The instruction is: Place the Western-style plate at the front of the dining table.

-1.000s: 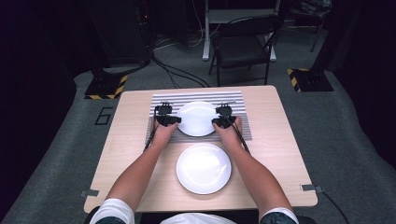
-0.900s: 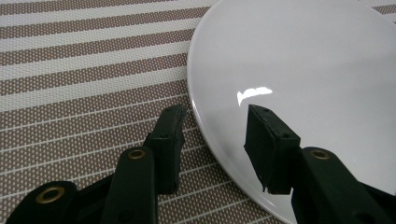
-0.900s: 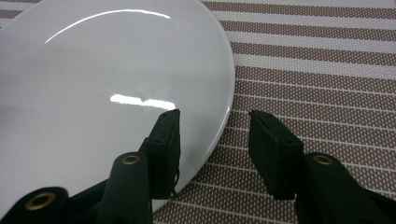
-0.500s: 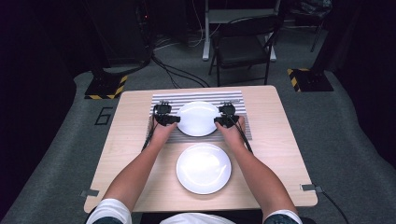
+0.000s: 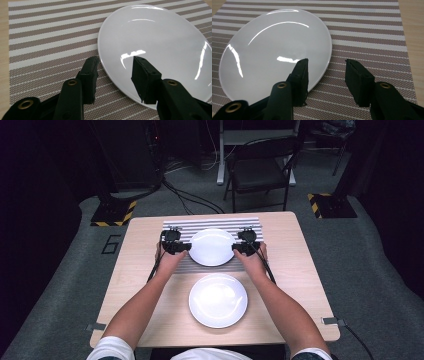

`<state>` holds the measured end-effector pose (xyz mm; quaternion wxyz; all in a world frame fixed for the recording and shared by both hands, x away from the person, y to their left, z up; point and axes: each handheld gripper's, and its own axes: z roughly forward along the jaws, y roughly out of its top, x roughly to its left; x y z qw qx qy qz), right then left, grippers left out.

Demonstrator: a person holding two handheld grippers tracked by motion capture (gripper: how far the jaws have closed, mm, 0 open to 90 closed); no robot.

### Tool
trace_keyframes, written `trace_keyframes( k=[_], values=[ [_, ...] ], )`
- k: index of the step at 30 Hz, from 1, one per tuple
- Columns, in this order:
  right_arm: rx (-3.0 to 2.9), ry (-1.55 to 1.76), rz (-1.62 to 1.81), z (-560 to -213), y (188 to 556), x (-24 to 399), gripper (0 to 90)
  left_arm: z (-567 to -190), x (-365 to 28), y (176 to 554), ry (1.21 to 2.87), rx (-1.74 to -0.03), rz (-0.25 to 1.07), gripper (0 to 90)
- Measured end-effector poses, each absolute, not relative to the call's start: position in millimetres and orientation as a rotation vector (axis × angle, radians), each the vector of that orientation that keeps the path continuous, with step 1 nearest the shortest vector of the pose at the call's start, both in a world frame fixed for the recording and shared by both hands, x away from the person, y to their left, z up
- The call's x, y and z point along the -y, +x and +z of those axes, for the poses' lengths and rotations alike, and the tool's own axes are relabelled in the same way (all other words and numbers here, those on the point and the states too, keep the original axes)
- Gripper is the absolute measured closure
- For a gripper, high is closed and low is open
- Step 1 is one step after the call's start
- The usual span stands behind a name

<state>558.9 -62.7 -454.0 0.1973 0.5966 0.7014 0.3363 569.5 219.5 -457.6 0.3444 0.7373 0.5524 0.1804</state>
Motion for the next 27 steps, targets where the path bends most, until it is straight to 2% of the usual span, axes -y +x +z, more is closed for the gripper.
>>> trace_keyframes(
  k=[27],
  values=[
    [-2.009,1.589,1.068,-425,516,78,52.4,-434,-250,530,1.904,-1.362,0.490,55.1]
  ],
)
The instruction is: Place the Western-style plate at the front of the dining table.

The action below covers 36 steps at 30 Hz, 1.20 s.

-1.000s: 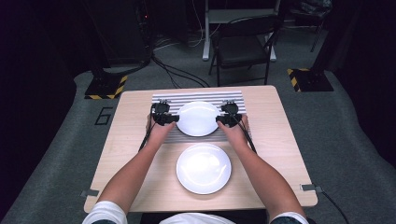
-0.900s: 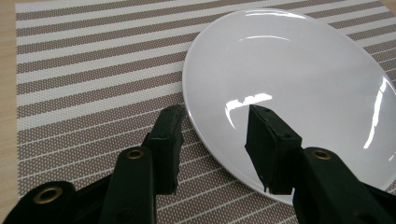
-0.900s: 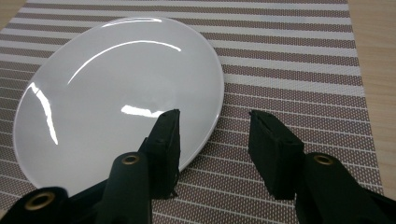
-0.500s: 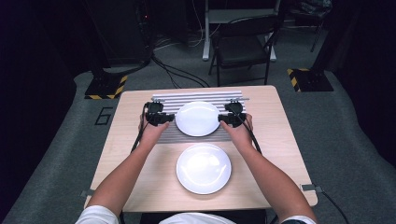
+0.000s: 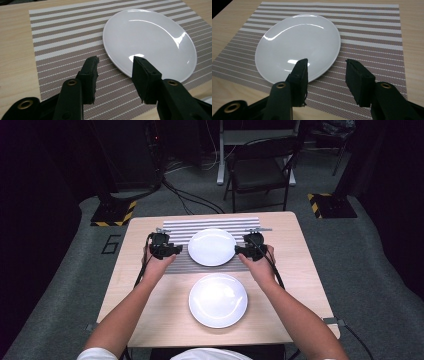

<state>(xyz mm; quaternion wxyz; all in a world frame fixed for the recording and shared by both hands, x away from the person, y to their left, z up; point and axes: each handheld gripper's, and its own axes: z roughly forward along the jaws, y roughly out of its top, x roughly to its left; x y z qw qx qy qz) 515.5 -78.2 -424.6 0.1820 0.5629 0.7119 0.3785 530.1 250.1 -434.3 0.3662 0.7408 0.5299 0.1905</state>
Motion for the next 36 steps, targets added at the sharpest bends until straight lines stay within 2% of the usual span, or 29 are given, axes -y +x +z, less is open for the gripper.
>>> trace_keyframes(
  k=[6,17,36],
  values=[
    [-2.005,1.574,1.060,-425,507,82,52.3,-432,-256,520,1.905,-1.365,0.513,55.2],
    [-2.015,1.579,1.095,-431,487,98,50.5,-440,-267,496,1.873,-1.356,0.451,54.3],
    [-2.051,1.560,1.087,-453,444,127,45.3,-455,-277,453,1.888,-1.318,0.418,46.8]
  ],
)
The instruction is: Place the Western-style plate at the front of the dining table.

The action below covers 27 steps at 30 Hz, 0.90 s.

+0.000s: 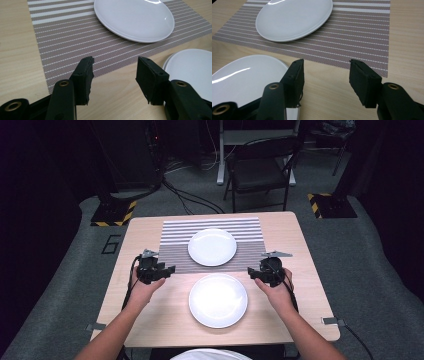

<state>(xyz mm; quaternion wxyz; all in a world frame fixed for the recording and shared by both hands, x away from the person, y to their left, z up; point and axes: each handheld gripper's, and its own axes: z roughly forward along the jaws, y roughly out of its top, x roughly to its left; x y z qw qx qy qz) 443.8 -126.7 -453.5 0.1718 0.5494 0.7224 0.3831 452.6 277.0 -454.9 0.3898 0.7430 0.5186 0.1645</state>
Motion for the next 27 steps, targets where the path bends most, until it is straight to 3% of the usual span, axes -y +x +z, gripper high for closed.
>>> trace_keyframes(
  k=[27],
  values=[
    [-2.047,1.559,0.989,-488,433,136,44.1,-502,-277,444,1.997,-1.283,0.396,47.7]
  ],
)
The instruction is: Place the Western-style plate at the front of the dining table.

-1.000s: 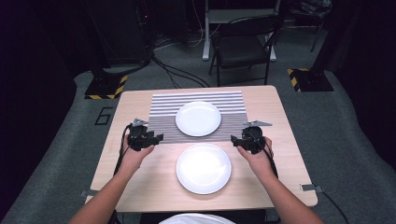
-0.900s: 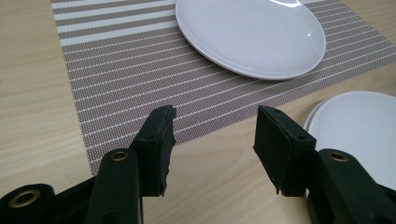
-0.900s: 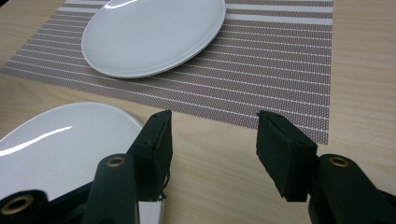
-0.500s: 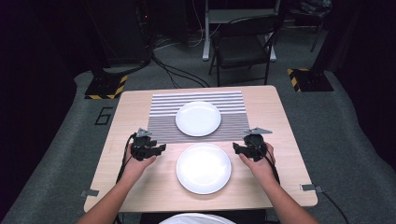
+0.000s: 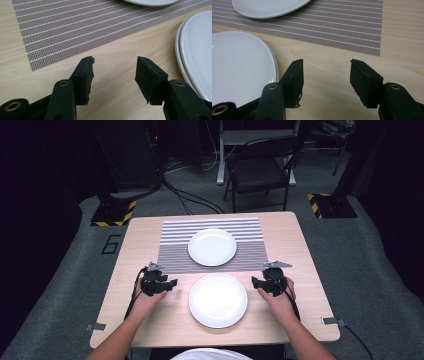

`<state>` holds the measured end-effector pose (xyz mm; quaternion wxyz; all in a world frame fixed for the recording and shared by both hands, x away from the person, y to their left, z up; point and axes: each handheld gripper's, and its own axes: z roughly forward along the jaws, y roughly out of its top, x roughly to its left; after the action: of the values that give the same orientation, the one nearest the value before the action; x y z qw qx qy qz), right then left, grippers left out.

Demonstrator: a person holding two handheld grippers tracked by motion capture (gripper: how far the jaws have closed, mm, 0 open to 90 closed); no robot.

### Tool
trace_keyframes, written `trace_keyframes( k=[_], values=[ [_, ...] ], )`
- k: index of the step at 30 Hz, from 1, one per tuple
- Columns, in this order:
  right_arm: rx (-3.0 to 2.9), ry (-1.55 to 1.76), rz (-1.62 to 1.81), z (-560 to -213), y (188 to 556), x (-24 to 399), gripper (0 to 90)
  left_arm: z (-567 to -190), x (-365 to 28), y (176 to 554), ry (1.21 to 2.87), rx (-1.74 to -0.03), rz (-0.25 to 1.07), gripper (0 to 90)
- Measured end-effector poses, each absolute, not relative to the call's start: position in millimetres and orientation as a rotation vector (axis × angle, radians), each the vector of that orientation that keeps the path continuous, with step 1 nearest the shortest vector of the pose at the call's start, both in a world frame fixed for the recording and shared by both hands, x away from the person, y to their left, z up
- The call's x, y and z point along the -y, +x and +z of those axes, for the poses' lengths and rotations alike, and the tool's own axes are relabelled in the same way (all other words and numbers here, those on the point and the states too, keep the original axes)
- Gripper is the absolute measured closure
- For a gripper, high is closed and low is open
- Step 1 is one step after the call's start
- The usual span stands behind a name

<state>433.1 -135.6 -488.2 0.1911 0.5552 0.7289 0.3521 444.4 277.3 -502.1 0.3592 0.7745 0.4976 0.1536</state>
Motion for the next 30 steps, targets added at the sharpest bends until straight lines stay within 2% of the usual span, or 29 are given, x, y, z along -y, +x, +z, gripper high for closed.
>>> trace_keyframes(
  k=[12,30],
  values=[
    [-2.023,1.549,0.996,-498,432,140,43.8,-509,-274,447,2.065,-1.252,0.407,47.3],
    [-1.978,1.591,0.951,-506,428,150,42.0,-512,-284,459,1.959,-1.318,0.420,44.8]
  ],
)
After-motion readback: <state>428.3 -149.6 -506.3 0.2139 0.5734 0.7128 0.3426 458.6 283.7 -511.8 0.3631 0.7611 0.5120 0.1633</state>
